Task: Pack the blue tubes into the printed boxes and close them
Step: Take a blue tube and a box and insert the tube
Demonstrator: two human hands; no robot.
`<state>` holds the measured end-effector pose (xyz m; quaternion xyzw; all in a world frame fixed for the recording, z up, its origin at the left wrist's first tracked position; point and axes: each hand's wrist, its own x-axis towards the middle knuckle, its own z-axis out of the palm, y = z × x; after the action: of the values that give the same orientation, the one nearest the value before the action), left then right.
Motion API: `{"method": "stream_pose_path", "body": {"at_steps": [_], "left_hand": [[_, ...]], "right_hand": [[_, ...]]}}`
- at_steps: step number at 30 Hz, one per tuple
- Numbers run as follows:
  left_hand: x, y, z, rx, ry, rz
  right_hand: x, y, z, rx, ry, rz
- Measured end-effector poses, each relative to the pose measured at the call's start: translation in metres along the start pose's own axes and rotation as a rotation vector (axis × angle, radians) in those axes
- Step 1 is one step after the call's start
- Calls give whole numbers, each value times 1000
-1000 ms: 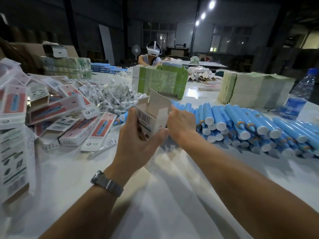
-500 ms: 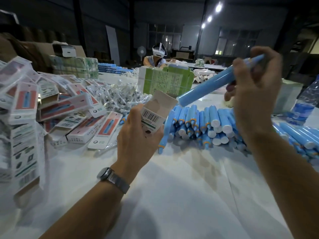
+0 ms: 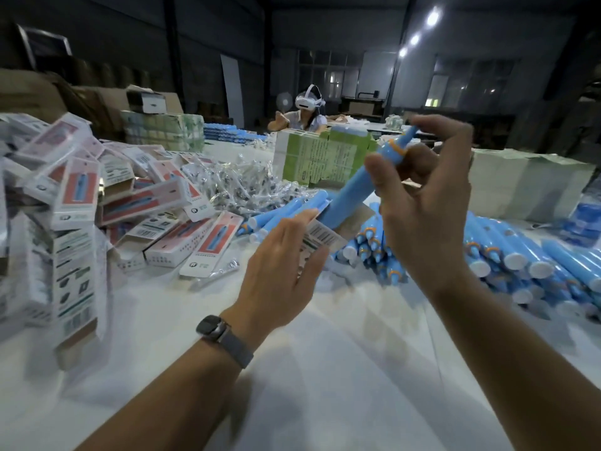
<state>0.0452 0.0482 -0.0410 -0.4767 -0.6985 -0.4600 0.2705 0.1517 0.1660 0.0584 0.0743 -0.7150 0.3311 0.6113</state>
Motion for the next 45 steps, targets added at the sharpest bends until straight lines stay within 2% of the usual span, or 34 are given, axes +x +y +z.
{"method": "stream_pose_path", "body": {"at_steps": [4, 8, 12, 14, 16, 18, 19, 21, 22, 24, 27, 30, 35, 38, 40, 43, 45], "left_hand": [[-2, -2, 0, -83, 27, -53], [-2, -6, 0, -103, 72, -101], [0, -9, 3, -150, 191, -147], [3, -13, 0, -173, 268, -188], [8, -16, -8, -180, 371, -198], [16, -22, -21, -184, 489, -197], [20, -25, -28, -189, 542, -197], [25, -33, -38, -175, 618, -189], [26, -35, -41, -146, 632, -175], [26, -36, -43, -33, 644, -117], [27, -33, -45, 97, 685, -91], [28, -32, -49, 71, 710, -113], [29, -29, -49, 71, 699, -78], [29, -29, -48, 50, 687, -53], [28, -30, -48, 45, 674, -14], [27, -33, -47, 13, 632, 24], [26, -32, -46, -68, 612, -4]], "right_hand": [[-21, 10, 16, -112, -65, 29], [-27, 23, 21, -328, -13, -145], [-53, 28, 33, -404, -208, -154], [-57, 27, 38, -359, -261, -145], [-51, 27, 45, -235, -193, -49], [-42, 30, 61, -109, -180, 177], [-40, 35, 73, -96, -269, 301], [-44, 43, 99, -160, -607, 438], [-50, 46, 113, -204, -787, 438], [-64, 49, 140, -306, -1016, 350], [-73, 50, 163, -323, -1136, 342], [-72, 54, 169, -532, -1220, 140], [-75, 62, 165, -612, -1172, 8], [-71, 70, 149, -492, -1076, -96], [-66, 72, 131, -358, -915, -118], [-50, 66, 101, -256, -596, -5], [-38, 55, 80, -174, -471, 54]]}}
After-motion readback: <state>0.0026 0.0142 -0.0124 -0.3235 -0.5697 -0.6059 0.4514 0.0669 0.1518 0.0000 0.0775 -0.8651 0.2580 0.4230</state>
